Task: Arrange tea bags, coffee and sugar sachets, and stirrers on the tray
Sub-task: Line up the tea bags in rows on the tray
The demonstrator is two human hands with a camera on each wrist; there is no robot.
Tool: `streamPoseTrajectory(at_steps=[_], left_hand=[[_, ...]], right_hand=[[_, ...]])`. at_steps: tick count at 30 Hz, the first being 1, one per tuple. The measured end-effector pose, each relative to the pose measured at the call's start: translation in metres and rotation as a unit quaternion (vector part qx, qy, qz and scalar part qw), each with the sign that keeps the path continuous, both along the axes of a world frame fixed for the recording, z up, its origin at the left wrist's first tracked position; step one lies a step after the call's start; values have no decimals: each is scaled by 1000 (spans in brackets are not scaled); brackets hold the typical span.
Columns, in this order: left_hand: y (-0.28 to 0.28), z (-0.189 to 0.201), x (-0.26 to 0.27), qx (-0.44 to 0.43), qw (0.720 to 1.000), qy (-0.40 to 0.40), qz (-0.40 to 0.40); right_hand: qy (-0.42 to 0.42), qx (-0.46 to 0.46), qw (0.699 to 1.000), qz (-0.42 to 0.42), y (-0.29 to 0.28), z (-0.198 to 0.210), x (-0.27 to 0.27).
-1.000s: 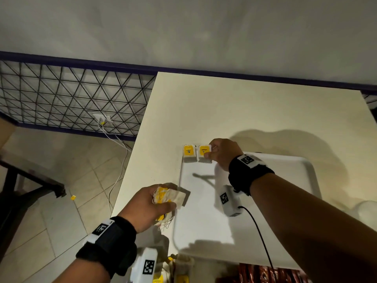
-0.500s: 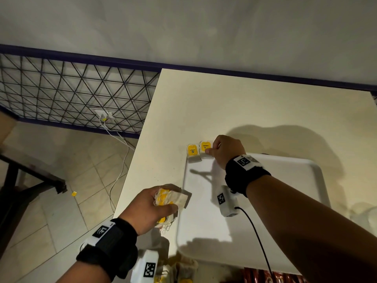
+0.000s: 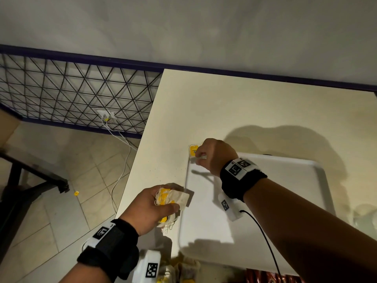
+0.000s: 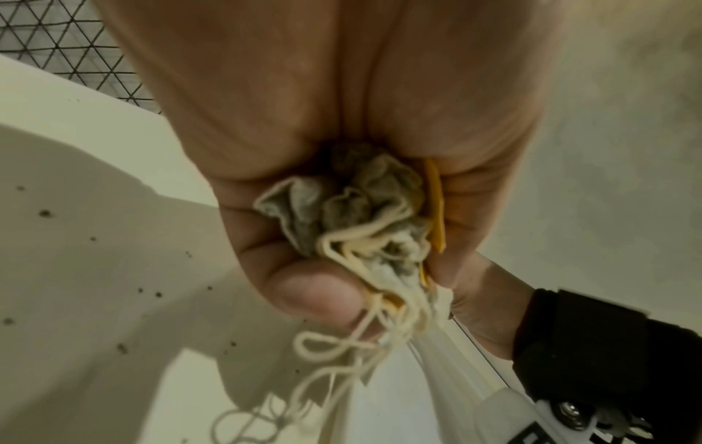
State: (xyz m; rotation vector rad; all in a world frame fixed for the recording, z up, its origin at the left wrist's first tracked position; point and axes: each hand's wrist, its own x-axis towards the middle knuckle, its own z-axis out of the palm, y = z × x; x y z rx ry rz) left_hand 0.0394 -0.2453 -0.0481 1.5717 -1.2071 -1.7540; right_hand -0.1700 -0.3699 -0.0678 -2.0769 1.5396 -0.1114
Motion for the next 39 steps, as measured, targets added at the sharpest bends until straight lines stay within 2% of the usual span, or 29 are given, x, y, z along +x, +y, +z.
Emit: streamPoseTrajectory(at_steps=[11,20,24,27,30,39], left_hand=[[4,2,1,11,1000,29,5],[4,-5,1,8,1000,25,-1],[5,-8,2,9,1000,16,-7],[4,-9,2,10,1000,18,-5],[3,-8,1,8,1000,11,-8],[2,-7,1,1,1000,14,-12]], right_hand=[[44,-24,999,14,1,-2,14],[16,-43,999,-16,1,-4,14],[4,-28,999,-27,-1,2,5],[42,-23,998,-49,-7,11,-12],[87,-1,996,-30,-11,18,-26],[116,28,992,29,-13,16,-22]])
